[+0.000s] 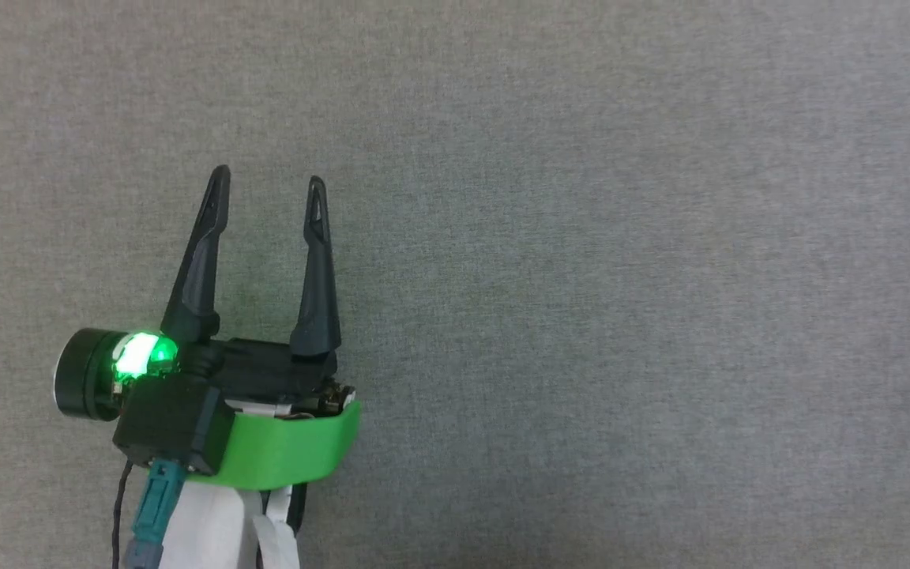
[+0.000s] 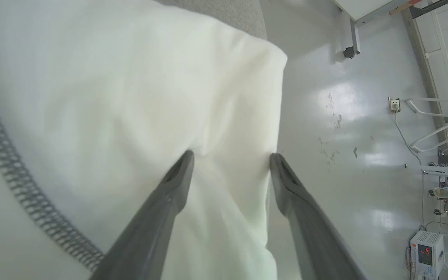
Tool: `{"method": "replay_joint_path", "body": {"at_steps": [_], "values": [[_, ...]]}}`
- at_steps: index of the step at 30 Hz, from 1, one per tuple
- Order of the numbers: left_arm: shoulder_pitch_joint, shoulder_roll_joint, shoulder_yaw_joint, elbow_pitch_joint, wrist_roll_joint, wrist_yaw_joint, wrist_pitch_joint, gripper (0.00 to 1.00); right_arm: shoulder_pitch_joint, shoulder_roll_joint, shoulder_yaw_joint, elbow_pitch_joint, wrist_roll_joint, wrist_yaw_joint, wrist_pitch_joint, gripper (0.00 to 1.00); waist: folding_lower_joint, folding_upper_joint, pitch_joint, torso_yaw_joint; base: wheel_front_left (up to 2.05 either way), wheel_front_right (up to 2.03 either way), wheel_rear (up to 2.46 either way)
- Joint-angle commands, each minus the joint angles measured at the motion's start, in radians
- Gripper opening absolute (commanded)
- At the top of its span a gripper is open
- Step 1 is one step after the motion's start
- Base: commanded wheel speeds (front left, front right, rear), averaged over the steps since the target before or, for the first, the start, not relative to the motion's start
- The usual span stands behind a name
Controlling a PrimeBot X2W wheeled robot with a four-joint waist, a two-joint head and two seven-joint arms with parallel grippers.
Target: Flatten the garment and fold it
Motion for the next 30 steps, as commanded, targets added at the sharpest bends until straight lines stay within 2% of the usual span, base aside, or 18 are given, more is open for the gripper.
{"method": "replay_joint_path", "body": {"at_steps": [1, 8, 18, 24, 30], "values": [[-0.007, -0.001, 0.007, 0.002, -0.004, 0.007, -0.008, 1.00, -0.020, 0.026, -0.014, -0.002, -0.006, -0.002, -0.019, 1.00, -0.0001, -0.0001, -0.052, -0.016, 0.00, 0.00, 0.00], [0.050, -0.001, 0.015, 0.042, -0.032, 0.006, -0.008, 1.00, 0.033, 0.168, -0.075, -0.063, -0.005, -0.002, -0.087, 1.00, -0.0001, -0.0001, -0.193, -0.029, 0.00, 0.00, 0.00], [0.147, -0.004, 0.039, 0.090, -0.080, -0.002, -0.008, 1.00, 0.244, 0.389, -0.090, -0.309, 0.044, -0.002, -0.191, 1.00, -0.0001, -0.0001, -0.358, -0.019, 0.00, 0.00, 0.00], [0.208, -0.004, 0.051, 0.127, -0.089, 0.002, -0.008, 1.00, 0.381, 0.493, -0.062, -0.411, -0.003, -0.002, -0.313, 1.00, -0.0001, -0.0001, -0.441, -0.005, 0.00, 0.00, 0.00], [0.275, -0.006, 0.046, 0.183, -0.112, 0.000, -0.008, 1.00, 0.525, 0.650, -0.070, -0.443, -0.077, -0.002, -0.399, 1.00, -0.0001, -0.0001, -0.513, 0.014, 0.00, 0.00, 0.00]]}}
